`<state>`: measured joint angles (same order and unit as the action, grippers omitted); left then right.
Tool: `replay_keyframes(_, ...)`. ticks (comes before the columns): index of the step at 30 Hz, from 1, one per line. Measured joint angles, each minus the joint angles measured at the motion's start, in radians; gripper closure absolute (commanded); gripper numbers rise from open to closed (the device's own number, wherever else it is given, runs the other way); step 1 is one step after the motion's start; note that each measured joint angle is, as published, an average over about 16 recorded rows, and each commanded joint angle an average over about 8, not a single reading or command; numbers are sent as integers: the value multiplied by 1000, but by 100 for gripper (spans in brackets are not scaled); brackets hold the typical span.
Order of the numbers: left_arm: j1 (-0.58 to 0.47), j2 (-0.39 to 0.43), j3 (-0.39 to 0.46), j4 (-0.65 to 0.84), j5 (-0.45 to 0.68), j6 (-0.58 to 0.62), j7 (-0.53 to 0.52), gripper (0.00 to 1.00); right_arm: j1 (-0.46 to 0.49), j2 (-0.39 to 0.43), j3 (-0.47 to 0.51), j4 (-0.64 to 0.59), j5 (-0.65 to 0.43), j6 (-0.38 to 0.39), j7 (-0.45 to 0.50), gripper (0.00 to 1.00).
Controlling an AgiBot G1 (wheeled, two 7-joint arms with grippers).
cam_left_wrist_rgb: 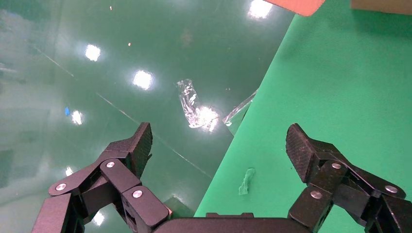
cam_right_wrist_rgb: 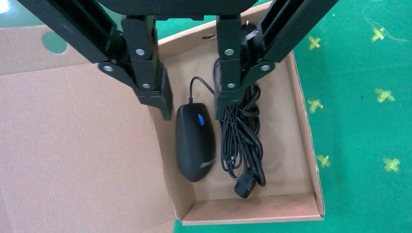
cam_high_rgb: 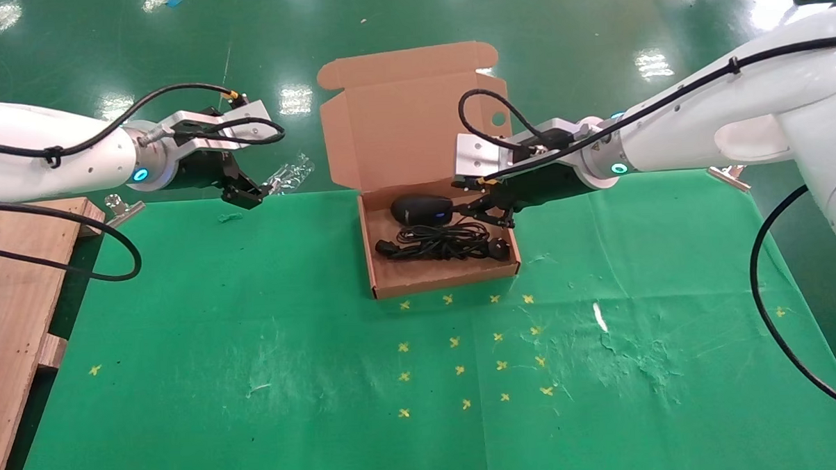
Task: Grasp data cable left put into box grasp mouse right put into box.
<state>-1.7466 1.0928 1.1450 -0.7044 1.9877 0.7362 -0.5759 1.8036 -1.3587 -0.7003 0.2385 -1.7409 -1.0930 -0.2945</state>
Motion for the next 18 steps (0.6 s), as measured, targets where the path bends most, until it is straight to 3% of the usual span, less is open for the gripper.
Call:
replay_keyframes(9,0,0,0,-1,0,0,0,0,-25,29,16,43,37,-20,18,0)
replay_keyframes(18,0,0,0,-1,0,0,0,0,-110,116,65,166,155,-67,74,0)
